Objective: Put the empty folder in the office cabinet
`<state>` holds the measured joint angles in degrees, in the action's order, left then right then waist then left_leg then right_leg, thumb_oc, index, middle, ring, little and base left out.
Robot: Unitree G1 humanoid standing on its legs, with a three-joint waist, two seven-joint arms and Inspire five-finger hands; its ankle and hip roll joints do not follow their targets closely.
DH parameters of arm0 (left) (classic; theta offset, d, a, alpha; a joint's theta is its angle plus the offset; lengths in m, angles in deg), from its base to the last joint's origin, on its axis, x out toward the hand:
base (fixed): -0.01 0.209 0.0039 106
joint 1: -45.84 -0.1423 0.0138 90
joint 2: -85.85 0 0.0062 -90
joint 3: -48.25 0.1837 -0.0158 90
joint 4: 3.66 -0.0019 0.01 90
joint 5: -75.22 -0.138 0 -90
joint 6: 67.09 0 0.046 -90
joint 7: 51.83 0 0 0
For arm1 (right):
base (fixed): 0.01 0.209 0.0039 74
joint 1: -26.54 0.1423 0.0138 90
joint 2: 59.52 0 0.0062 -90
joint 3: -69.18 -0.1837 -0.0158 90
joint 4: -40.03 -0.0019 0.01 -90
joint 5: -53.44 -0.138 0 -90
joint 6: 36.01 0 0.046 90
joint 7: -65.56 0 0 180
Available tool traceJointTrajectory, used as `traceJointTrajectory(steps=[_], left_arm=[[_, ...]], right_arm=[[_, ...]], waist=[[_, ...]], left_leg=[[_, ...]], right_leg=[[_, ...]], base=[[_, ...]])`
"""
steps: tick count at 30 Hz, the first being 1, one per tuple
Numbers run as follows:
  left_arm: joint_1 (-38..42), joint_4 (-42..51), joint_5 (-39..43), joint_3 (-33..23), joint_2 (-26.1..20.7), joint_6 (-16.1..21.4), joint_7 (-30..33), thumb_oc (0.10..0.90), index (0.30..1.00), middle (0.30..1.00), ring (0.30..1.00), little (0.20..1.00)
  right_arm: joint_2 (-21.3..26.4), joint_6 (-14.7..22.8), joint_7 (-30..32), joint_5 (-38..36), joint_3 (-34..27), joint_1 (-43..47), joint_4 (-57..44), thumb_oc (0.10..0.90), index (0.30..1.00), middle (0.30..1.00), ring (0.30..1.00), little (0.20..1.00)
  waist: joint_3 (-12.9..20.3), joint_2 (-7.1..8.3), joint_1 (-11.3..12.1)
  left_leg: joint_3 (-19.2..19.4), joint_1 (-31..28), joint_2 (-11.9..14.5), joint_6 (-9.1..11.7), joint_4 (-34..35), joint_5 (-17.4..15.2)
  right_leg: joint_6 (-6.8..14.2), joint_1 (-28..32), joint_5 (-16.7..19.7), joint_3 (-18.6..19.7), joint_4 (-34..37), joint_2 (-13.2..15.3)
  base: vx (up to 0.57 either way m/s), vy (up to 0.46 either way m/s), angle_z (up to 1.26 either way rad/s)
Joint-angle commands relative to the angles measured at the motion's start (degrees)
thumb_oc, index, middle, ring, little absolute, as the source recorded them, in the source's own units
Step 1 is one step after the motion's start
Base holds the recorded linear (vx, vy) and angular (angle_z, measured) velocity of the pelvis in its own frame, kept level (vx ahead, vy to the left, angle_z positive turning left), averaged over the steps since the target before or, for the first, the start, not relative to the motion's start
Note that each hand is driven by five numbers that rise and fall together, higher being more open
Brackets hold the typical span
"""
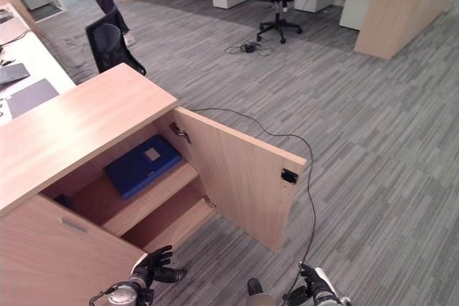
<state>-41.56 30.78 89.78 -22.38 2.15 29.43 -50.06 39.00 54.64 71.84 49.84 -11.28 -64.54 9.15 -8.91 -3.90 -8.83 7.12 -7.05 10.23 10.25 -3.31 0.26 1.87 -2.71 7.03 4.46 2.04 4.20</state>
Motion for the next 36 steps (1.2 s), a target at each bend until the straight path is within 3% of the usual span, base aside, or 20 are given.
traceJointTrajectory(steps=[1,6,18,28,36], left_arm=[[2.01,1.11,-3.20,-0.31,-2.96,3.32,0.25,0.800,0.900,0.900,0.900,0.900],[1.16,-5.81,-8.61,0.96,-3.38,2.73,0.11,0.800,0.900,0.900,0.900,0.900],[-0.35,-12.97,-13.09,0.64,-4.97,1.01,0.54,0.800,0.900,0.900,0.900,0.900],[-1.78,-14.49,-12.74,-0.45,-5.07,0.15,1.41,0.800,0.900,0.900,0.900,0.900],[-2.30,-15.26,-13.09,-2.42,-5.49,-0.32,2.59,0.800,0.900,0.900,0.900,0.900]], right_arm=[[2.83,3.94,2.23,-2.45,0.29,5.76,-1.77,0.800,0.900,0.900,0.900,0.900],[7.55,5.48,4.17,-8.87,-3.59,15.14,1.55,0.800,0.900,0.900,0.900,0.900],[13.04,7.05,4.97,-11.09,0.58,32.04,-0.87,0.800,0.900,0.900,0.900,0.900],[8.01,7.59,4.26,-11.37,5.59,37.38,-11.62,0.800,0.900,0.900,0.900,0.900],[3.46,7.68,1.81,-9.02,9.31,32.84,-21.78,0.800,0.900,0.900,0.900,0.900]], waist=[[0.39,1.27,1.17],[2.64,0.87,2.08],[4.53,2.77,6.05],[5.02,3.92,8.26],[5.09,4.41,9.21]], left_leg=[[-1.30,4.18,-1.11,-2.23,-0.60,-0.81],[-0.96,0.28,-2.42,-2.95,5.51,-1.30],[0.74,-2.03,-3.07,-4.07,7.63,-1.92],[-1.48,-1.36,-3.55,-4.51,7.55,-2.14],[-2.95,-0.79,-3.73,-4.54,7.85,-2.04]], right_leg=[[4.03,9.32,-13.53,0.11,-0.34,0.48],[4.88,9.49,-12.17,1.07,0.96,0.49],[5.96,10.56,-11.40,0.48,1.94,1.10],[6.28,10.97,-11.99,-1.40,1.10,2.02],[6.33,11.04,-12.16,-2.85,1.09,2.59]], base=[[0.04,-0.006,-0.15],[0.09,0.027,-0.53],[0.03,0.032,0.00],[0.01,0.034,0.07],[0.01,0.021,0.04]])
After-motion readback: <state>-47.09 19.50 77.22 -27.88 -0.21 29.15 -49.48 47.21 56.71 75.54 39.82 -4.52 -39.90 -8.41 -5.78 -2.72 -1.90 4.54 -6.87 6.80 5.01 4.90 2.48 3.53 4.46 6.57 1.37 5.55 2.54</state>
